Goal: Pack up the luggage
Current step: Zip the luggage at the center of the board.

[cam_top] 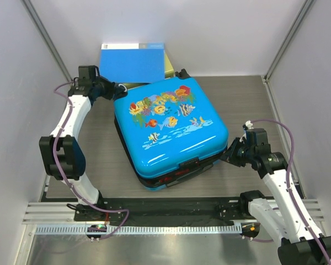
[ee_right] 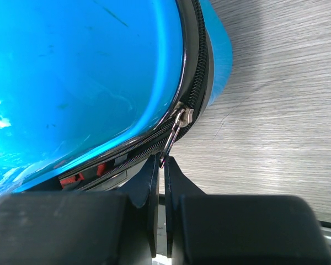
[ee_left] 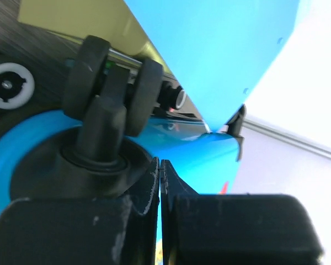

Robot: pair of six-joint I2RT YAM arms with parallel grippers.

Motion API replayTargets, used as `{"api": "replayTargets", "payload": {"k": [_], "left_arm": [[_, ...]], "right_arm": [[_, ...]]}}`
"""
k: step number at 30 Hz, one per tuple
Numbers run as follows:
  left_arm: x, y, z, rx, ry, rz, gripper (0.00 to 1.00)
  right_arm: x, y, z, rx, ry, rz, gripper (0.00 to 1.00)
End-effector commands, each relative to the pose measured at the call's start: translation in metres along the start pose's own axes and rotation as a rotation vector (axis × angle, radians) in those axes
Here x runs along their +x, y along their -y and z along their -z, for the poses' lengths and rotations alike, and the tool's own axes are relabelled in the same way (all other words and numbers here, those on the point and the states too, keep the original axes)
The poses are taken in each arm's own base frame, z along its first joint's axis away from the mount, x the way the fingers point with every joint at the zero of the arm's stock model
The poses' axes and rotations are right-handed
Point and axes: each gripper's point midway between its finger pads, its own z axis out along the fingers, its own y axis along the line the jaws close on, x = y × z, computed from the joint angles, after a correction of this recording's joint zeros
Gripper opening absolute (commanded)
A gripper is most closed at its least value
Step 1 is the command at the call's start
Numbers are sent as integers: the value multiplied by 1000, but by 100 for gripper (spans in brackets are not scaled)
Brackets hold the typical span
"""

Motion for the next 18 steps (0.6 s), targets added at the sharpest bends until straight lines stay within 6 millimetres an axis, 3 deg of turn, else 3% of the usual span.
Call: {"api": "replayTargets", "payload": {"k": [1, 5, 6, 9, 10, 11, 18], "left_arm": [[-8, 38, 31, 114, 48, -7, 0], [-14, 19, 40, -16, 80, -113, 0], [-18, 25, 42, -23, 86, -145, 1], [-21, 12, 53, -142, 106, -283, 16], [-23, 7, 58, -177, 116, -347, 30], [-20, -3, 62, -223, 110, -368, 34], [3, -30, 69, -300, 65, -439, 57]], "right_arm": [[-1, -18, 5, -97, 11, 40, 1], [-5, -18, 5, -93, 23, 50, 1], [-7, -19, 6, -92, 30, 52, 1], [-7, -18, 6, -89, 29, 62, 1], [-7, -18, 6, -88, 28, 64, 1], [-6, -17, 6, -87, 24, 66, 1], [-5, -13, 10, -57, 6, 104, 3]]}}
